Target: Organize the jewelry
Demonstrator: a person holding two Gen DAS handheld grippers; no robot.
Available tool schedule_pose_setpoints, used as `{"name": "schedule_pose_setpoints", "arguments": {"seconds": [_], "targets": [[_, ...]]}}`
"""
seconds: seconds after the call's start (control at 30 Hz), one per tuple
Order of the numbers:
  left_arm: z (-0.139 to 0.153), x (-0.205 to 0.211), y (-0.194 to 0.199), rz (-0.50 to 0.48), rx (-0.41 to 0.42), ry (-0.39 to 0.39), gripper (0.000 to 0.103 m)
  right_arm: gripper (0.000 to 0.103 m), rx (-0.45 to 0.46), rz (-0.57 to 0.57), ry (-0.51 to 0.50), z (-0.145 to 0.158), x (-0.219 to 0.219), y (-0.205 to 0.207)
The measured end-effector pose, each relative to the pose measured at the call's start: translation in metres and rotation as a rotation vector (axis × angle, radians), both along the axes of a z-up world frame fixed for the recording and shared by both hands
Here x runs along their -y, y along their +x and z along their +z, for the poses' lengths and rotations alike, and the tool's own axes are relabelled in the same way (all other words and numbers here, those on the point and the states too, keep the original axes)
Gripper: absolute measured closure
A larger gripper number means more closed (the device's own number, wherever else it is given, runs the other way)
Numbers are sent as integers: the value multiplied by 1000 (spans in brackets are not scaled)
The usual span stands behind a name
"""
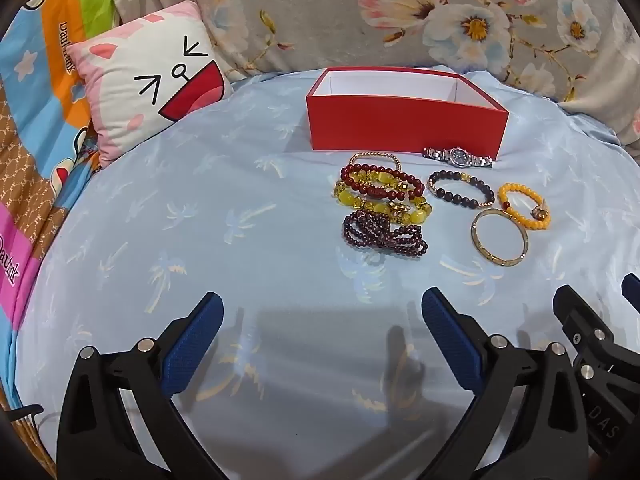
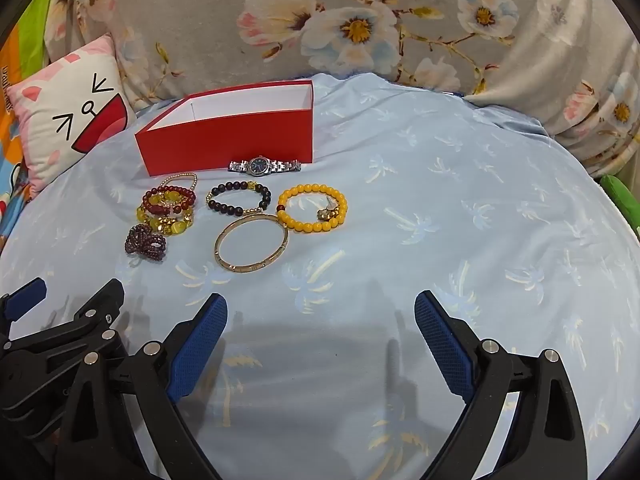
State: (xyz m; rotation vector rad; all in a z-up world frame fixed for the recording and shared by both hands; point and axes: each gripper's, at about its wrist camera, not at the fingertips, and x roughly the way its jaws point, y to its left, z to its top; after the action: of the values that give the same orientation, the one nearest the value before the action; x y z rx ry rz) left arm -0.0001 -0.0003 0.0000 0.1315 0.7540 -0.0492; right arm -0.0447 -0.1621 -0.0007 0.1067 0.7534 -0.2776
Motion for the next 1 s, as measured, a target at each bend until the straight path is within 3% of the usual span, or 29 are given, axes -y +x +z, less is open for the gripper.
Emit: {"name": "schedule_pose_setpoints", "arguments": {"seconds": [1.0], "targets": [[-3,4,0,-5,-8,-16,8,12,9,-4,1,1,1,-1]]}}
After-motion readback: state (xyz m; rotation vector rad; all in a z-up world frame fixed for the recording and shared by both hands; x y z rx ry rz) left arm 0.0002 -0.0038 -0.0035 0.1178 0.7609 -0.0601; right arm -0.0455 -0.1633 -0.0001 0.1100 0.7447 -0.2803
